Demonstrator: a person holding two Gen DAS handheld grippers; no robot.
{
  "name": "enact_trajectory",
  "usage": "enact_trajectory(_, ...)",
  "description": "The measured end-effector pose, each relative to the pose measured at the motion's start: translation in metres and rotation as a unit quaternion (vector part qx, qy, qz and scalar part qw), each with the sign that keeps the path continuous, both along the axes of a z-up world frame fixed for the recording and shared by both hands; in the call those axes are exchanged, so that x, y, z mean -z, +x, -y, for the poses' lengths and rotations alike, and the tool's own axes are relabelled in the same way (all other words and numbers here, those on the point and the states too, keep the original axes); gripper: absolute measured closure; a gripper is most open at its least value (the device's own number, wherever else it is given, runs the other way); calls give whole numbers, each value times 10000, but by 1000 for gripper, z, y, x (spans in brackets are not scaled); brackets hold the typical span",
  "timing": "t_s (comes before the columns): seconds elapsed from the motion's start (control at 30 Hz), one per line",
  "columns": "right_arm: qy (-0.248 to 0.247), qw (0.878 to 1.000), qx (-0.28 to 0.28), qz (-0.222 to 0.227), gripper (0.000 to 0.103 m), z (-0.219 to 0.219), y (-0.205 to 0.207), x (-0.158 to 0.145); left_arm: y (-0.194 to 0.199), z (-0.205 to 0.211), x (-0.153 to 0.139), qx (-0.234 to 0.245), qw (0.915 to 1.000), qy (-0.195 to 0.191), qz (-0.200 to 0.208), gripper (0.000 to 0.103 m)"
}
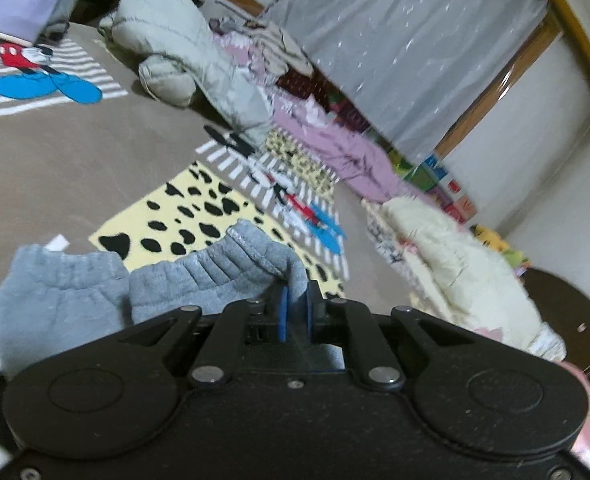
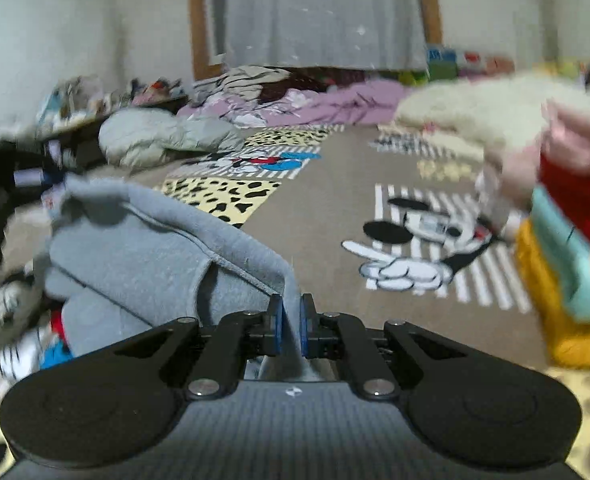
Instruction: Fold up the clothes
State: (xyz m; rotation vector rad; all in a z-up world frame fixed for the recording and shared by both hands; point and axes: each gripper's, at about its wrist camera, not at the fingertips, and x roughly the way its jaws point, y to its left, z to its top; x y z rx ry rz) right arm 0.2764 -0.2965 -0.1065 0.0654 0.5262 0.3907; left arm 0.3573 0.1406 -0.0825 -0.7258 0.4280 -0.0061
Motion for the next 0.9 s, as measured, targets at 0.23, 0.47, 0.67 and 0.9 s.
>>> enact_trajectory(0.23, 753, 9963, 50, -410, 93, 19, 32, 30, 42, 4, 13, 35, 9998, 81, -169, 97)
enact_trajectory(0.47, 1194, 9914, 89, -522, 93, 26, 67, 34, 78, 3, 18, -153, 9995, 31, -259, 97)
enact_trajectory(0.67, 1298, 9893, 178, -640, 93, 24, 98, 42, 102, 5, 26, -247, 9982, 129, -530, 95)
enact_trajectory(0.9, 1150, 9888, 407, -862, 79, 19, 115, 52, 89, 0, 15, -411, 9976, 213, -510, 50)
